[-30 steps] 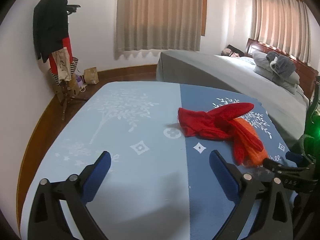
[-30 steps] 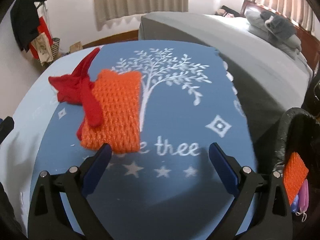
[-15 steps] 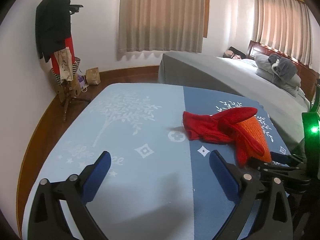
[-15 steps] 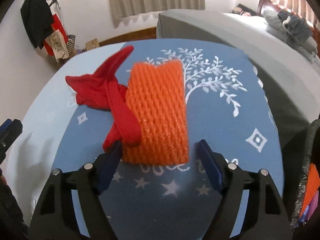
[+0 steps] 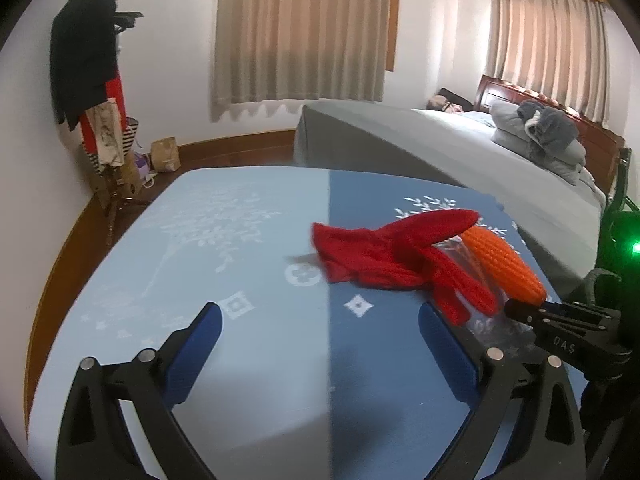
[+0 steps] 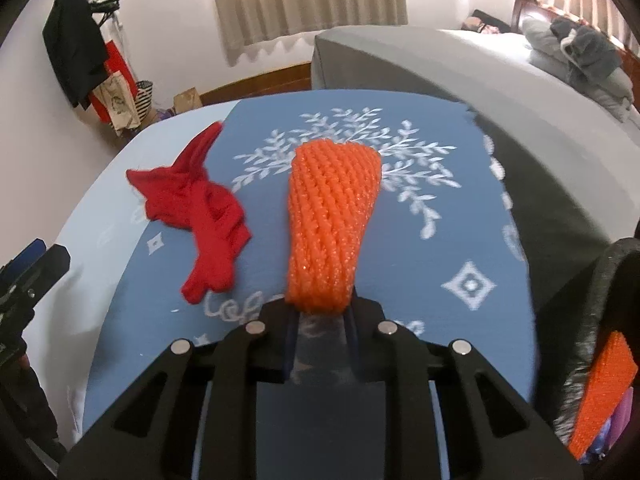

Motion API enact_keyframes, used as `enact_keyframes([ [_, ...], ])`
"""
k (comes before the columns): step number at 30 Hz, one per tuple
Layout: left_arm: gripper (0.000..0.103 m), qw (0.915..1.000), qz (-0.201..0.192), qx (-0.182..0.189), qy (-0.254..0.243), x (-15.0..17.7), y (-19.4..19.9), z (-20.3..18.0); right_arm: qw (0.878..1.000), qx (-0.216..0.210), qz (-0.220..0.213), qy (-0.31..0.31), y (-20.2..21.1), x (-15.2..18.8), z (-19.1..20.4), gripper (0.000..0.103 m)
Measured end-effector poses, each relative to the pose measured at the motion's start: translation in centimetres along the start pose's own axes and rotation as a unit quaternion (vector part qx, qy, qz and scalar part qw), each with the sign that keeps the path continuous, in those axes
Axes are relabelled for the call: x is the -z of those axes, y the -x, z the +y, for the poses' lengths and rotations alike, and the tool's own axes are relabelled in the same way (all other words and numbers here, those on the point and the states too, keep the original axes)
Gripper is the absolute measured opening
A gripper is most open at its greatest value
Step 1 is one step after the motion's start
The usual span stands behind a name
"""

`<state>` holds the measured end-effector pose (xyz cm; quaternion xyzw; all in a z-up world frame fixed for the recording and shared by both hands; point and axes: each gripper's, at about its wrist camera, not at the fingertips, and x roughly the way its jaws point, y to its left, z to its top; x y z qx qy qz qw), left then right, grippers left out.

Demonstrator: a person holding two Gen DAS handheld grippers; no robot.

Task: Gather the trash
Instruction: 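Grasp the red cloth with the left tool while the right tool holds the orange sleeve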

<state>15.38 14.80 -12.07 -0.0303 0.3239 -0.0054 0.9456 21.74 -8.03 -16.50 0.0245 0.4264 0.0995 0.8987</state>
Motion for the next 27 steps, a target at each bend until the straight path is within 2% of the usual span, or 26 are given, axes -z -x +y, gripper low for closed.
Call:
enact_keyframes([
  [11,0.096,0.9988,0.002,0.047,-0.012,-1.6,-2.7,-5.0,1.000,0.015,-0.015,-0.010,0.8,-1.0,-3.2,0.019],
  [19,0.090,0.9981,0.027,0.050,-0.021,-2.3,-6.4,-7.4,1.000,0.013,-0.014,-0.019,0.7,-0.9,-4.7,0.019],
  [23,0.077,0.9971,0.058,0.045,-0.019,-2.3,-8.8,-7.6,1.000,0.012,-0.015,-0.019,0.7,-0.8,-4.8,0.019],
  [25,0.066,0.9961,0.073,0.045,-0.018,-2.3,-9.5,-7.6,1.000,0.009,-0.015,-0.020,0.7,-0.8,-4.8,0.019],
  [27,0.048,0.9954,0.083,0.044,-0.018,-2.2,-9.9,-7.6,1.000,0.008,-0.015,-0.020,0.6,-0.8,-4.8,0.020],
])
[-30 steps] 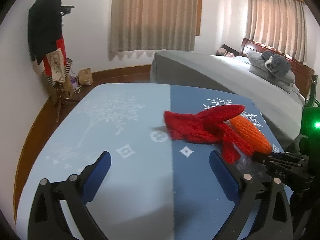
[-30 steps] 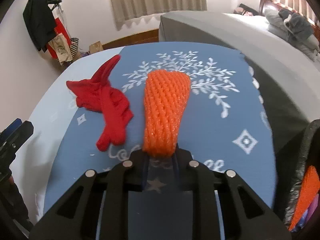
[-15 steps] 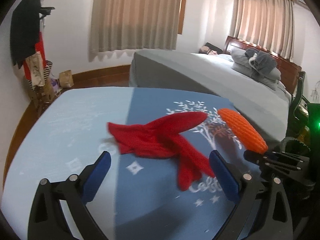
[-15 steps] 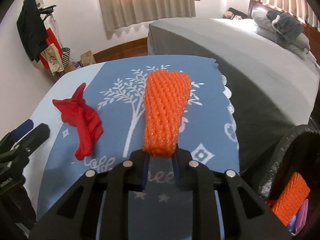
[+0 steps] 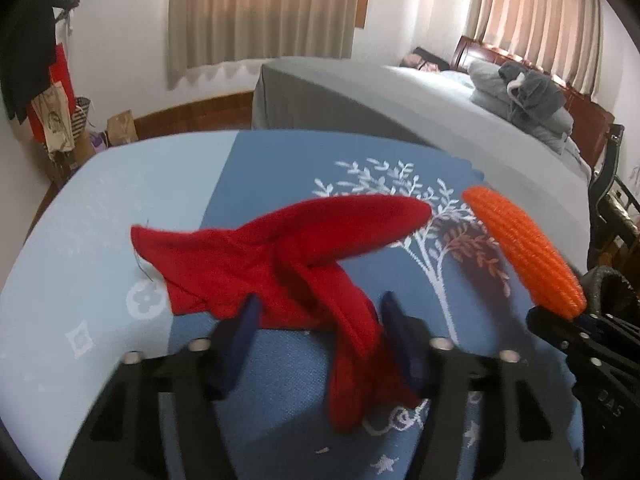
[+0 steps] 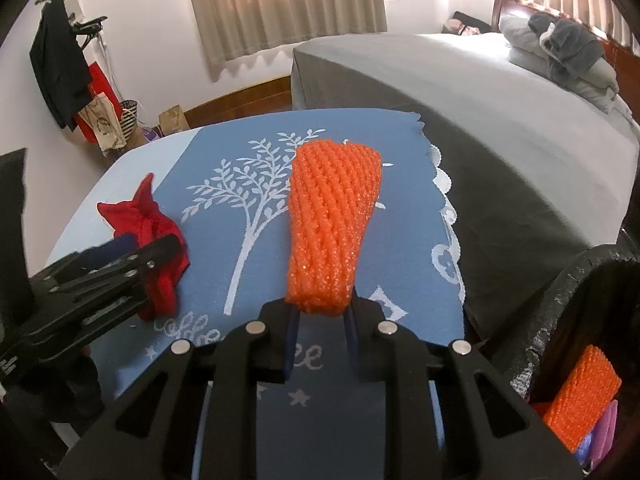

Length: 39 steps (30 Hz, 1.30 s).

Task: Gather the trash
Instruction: 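Grasp the red cloth with the left tool while the right tool holds the orange sleeve, then carry the red cloth and orange sleeve over the black bin with both tools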

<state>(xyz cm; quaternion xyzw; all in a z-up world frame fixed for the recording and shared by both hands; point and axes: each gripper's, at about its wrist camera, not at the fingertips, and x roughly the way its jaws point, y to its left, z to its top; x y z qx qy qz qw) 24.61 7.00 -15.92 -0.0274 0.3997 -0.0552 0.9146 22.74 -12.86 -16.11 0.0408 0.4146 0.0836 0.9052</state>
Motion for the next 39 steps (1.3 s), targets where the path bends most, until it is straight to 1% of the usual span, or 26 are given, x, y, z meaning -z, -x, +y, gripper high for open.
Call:
enact_keyframes([
  [1,0.038,1.0000,0.003,0.001,0.000,0.0,-0.1,0.0,1.000,0.000,0.000,0.001,0.0,0.0,0.1,0.020],
  [4,0.020,1.0000,0.004,0.005,-0.001,0.2,0.0,0.1,1.000,-0.002,0.000,0.002,0.0,0.0,0.2,0.020],
  [7,0.012,0.9999,-0.001,0.010,-0.002,0.3,0.4,0.1,1.000,-0.003,0.001,0.003,0.0,0.0,0.5,0.020],
  [12,0.010,0.9998,-0.019,0.010,-0.003,0.2,1.8,0.2,1.000,-0.006,-0.001,0.005,0.4,-0.1,0.9,0.020],
  [18,0.010,0.9992,-0.038,0.011,0.007,0.4,4.4,0.8,1.000,-0.012,-0.009,0.009,1.5,-0.3,1.6,0.020],
  [24,0.010,0.9986,-0.049,0.014,0.011,0.7,6.6,1.0,1.000,-0.019,-0.014,0.015,2.7,-0.2,2.2,0.020],
  [39,0.010,0.9954,-0.089,0.034,0.005,1.4,12.3,0.3,0.998,-0.030,-0.038,0.036,7.6,0.2,3.6,0.019],
])
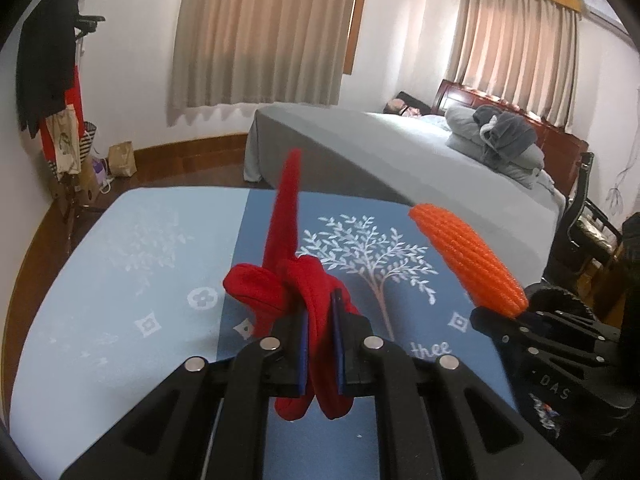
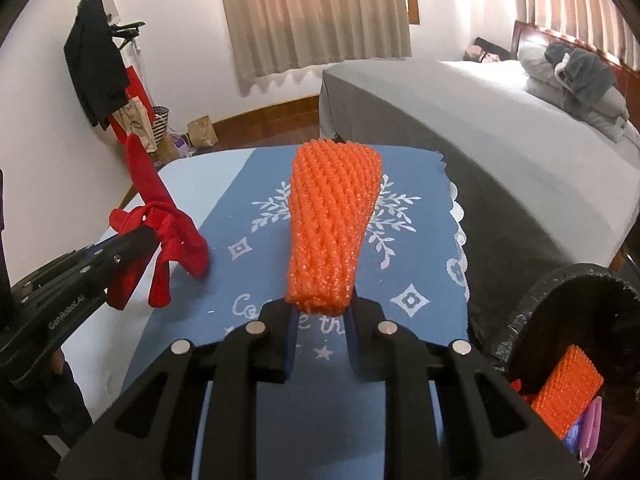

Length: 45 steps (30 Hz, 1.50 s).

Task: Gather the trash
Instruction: 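Carry the red cloth and orange sleeve over the black bin with both tools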

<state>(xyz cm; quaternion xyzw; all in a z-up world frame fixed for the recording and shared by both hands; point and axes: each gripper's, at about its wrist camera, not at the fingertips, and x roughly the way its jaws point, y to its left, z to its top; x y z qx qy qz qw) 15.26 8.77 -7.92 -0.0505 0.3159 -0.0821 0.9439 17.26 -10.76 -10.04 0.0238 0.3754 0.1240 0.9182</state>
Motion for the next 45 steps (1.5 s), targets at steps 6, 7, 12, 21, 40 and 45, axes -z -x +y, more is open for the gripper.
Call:
enact_keyframes([
  [6,0.010,0.9998,-0.011,0.017,-0.001,-0.1,1.8,-1.1,1.000,-0.001,-0.009,0.002,2.0,0.1,-0.3,0.019],
  [7,0.010,0.9997,-0.012,0.019,-0.001,-0.2,1.9,-1.3,1.000,0.000,-0.011,0.001,2.4,0.2,-0.5,0.019],
  [12,0.010,0.9993,-0.019,0.032,-0.011,-0.3,2.7,-3.0,1.000,0.009,-0.019,-0.003,3.9,0.5,-1.4,0.019],
  [21,0.010,0.9979,-0.023,0.054,-0.028,-0.1,3.6,-5.6,0.999,0.027,-0.030,-0.012,6.7,1.5,-3.5,0.019],
  [40,0.010,0.9877,-0.031,0.132,-0.079,-0.2,4.7,-14.6,0.994,0.085,-0.056,-0.046,12.8,4.1,-9.0,0.019],
  [45,0.010,0.9819,-0.033,0.158,-0.099,-0.2,4.8,-17.8,0.991,0.104,-0.060,-0.060,14.3,5.0,-11.1,0.019],
])
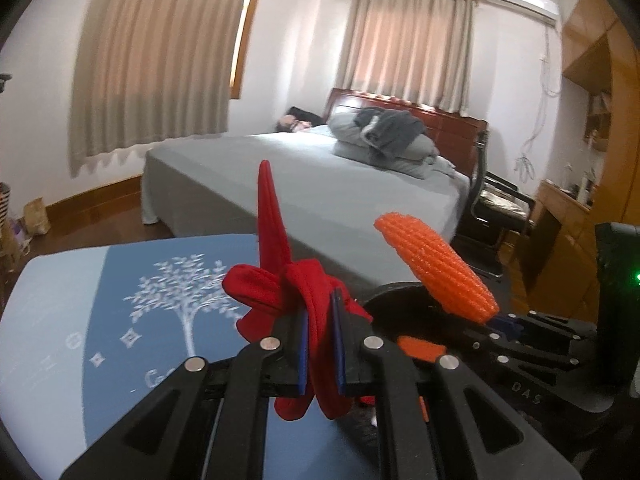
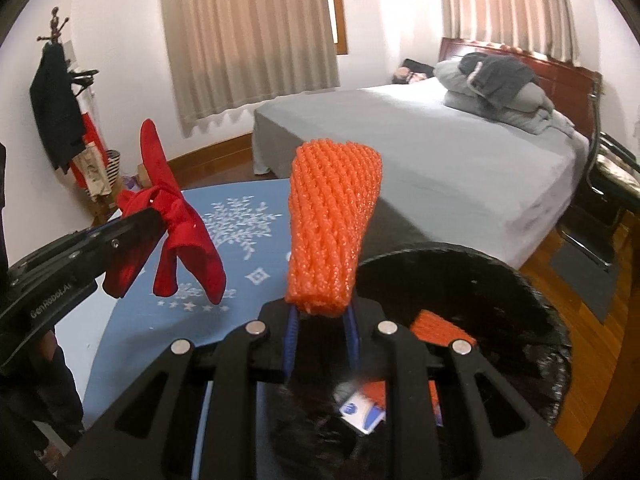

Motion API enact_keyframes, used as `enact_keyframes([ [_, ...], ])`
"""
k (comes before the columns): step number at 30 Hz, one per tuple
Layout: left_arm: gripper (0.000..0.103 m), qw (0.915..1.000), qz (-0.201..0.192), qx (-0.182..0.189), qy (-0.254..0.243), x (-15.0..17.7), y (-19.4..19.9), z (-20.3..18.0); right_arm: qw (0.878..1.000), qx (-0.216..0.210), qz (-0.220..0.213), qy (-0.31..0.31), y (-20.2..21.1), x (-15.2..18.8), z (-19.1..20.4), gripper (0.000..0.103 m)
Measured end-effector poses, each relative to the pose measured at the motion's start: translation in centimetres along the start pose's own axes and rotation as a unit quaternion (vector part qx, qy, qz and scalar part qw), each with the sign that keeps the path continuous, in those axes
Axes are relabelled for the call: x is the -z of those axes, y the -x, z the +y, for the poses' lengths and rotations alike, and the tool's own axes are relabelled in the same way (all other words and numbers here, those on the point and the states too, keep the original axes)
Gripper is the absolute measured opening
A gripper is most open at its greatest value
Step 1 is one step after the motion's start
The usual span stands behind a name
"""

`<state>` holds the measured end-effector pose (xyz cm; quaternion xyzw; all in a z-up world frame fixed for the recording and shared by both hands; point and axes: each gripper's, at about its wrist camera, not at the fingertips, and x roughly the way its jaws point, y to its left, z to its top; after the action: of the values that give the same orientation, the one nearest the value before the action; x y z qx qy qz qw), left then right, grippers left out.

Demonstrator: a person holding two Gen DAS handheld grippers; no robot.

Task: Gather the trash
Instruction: 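Carry the red cloth and orange sleeve over the black bin with both tools, then open both tools over the bin, dropping the red cloth and orange sleeve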

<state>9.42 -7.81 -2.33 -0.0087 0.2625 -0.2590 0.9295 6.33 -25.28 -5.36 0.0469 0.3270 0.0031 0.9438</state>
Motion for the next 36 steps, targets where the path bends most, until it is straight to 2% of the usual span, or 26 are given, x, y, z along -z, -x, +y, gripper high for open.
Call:
enact_keyframes([
  [7,0.010,0.9991,0.000,0.035,-0.026,-0.4,-1.4,-4.1,0.999,0.031,-0.009,-0.022,1.7,0.7,-3.5,0.019],
  [20,0.010,0.9947,0.009,0.087,-0.054,-0.3,-4.4,-9.4,0.996,0.072,-0.012,-0.048,3.6,2.4,-8.9,0.019],
  [28,0.010,0.9909,0.031,0.112,-0.067,0.3,-7.2,-12.0,0.994,0.089,0.001,-0.069,3.2,3.8,-11.8,0.019],
  [36,0.010,0.9878,0.056,0.122,-0.079,1.4,-9.8,-13.7,0.992,0.098,0.018,-0.083,2.3,5.1,-14.1,0.019],
])
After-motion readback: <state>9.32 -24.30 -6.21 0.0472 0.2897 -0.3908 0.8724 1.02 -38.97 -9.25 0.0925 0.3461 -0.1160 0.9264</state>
